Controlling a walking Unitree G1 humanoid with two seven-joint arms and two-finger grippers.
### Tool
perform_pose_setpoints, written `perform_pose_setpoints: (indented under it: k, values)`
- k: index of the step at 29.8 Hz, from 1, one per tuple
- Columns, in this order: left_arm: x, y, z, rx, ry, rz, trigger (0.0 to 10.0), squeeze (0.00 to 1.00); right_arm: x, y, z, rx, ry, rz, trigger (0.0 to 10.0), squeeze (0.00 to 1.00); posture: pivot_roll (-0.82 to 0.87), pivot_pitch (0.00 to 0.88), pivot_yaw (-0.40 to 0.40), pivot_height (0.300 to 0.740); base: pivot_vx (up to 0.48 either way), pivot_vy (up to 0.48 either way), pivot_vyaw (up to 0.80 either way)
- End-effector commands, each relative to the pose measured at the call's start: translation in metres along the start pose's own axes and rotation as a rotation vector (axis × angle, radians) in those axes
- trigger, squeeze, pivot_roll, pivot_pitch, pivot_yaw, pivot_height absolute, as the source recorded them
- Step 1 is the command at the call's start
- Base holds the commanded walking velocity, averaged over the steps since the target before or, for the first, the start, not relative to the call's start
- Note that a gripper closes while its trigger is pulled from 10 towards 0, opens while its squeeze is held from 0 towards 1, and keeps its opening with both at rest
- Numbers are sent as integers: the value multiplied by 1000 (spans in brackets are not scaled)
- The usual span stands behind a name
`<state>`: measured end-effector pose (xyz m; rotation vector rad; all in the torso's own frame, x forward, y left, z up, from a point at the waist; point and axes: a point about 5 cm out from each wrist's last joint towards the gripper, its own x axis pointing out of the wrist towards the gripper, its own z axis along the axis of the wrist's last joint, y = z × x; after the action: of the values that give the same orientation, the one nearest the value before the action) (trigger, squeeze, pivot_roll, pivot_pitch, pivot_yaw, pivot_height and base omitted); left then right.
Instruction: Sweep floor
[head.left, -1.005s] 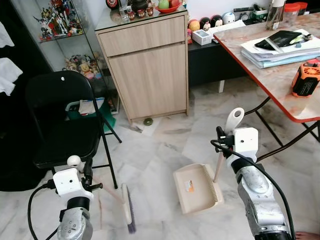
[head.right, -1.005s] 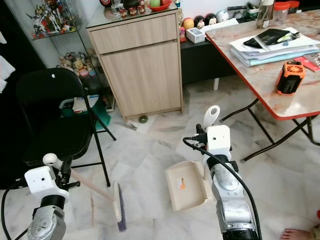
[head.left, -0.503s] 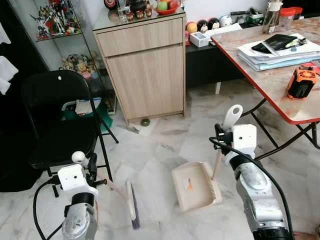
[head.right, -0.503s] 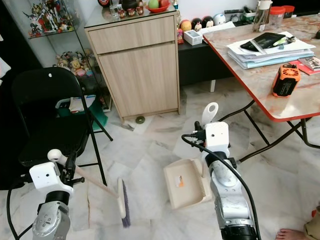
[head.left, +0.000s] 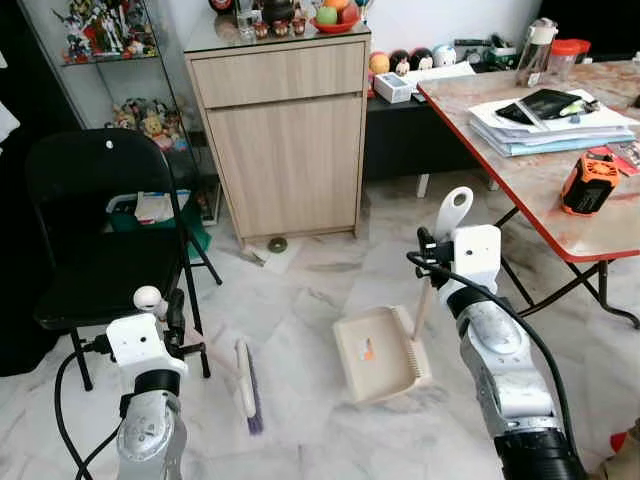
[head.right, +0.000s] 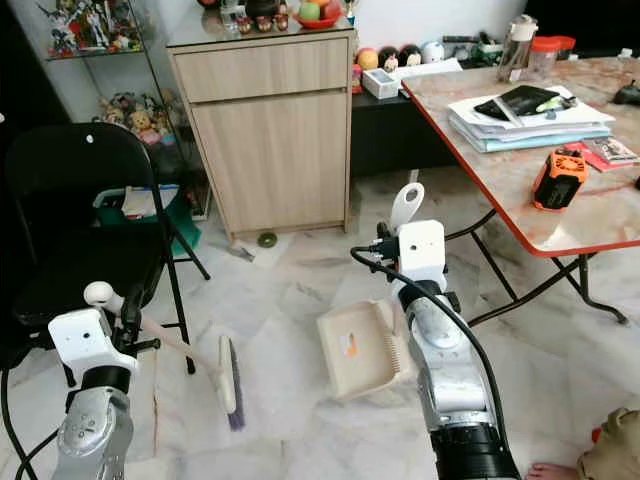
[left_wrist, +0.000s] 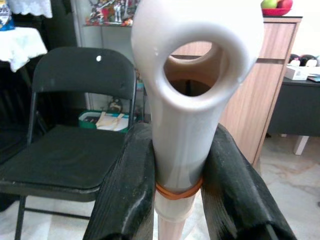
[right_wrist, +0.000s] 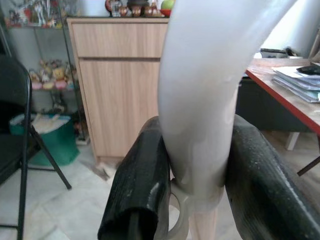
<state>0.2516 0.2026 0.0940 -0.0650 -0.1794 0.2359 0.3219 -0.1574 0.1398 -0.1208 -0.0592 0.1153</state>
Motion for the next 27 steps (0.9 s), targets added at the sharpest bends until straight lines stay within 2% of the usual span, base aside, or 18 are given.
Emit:
perform_pose_setpoints:
  k: [1, 5, 8, 10, 14, 20, 27]
  values:
    - [6, 3, 10, 20, -49, -8, 10000, 0, 0, 2, 0, 0, -26, -6, 10000, 0, -355, 0, 84, 740, 0, 0, 0]
    - [8, 3, 10, 14, -47, -19, 10000, 0, -4, -1, -2, 18, -33, -12, 10000, 0, -371, 0, 112, 740, 0, 0, 0]
    - [8, -2, 5, 18, -23, -51, 10000, 0, -7, 3, -14, -7, -10, 25, 10000, 0, -370, 0, 127, 740, 0, 0, 0]
    - [7, -5, 5, 16, -23, -64, 10000, 0, -7, 1, -13, 18, -17, 1, 10000, 0, -370, 0, 128, 740, 0, 0, 0]
    - [3, -1, 4, 21, -13, -60, 10000, 0, -7, 1, -15, 57, -17, -52, 10000, 0, -369, 0, 150, 740, 0, 0, 0]
    - [0, 5, 4, 32, -9, -56, 10000, 0, -10, 8, -20, 73, -8, -46, 10000, 0, -364, 0, 154, 740, 0, 0, 0]
    - [-2, 1, 0, 30, 4, -58, 10000, 0, -13, 4, -24, 67, 7, -51, 10000, 0, -372, 0, 139, 740, 0, 0, 0]
